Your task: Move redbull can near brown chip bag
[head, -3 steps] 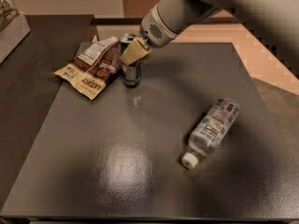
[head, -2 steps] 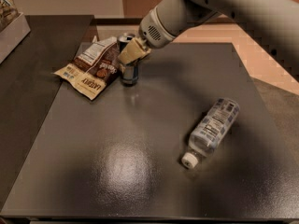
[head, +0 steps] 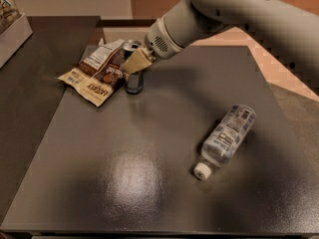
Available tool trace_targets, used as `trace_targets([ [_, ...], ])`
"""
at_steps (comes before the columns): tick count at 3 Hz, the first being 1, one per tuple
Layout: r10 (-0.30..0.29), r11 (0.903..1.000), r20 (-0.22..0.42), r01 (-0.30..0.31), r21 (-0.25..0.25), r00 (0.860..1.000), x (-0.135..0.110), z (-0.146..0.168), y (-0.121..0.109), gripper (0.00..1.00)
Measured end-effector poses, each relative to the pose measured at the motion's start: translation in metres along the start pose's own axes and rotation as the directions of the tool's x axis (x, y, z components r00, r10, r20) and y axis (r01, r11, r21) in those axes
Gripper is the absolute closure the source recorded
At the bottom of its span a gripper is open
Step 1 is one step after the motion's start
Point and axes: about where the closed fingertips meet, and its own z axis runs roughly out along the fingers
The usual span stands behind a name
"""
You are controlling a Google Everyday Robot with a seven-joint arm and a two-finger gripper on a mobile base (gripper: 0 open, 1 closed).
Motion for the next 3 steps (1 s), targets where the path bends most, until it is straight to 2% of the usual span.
trace_targets([
  [1,-0.001,1.0,-0.002,0.001,-0.003,1.0,-0.0006,0.0013,0.0011,0.12],
  [2,-0.003,1.0,-0.002,0.003,-0.006,1.0,-0.0011,0.0027,0.0024,0.0],
  [3,-0.003,1.0,-0.002,0.003,-0.006,1.0,-0.0011,0.0028,0.0025,0.0],
])
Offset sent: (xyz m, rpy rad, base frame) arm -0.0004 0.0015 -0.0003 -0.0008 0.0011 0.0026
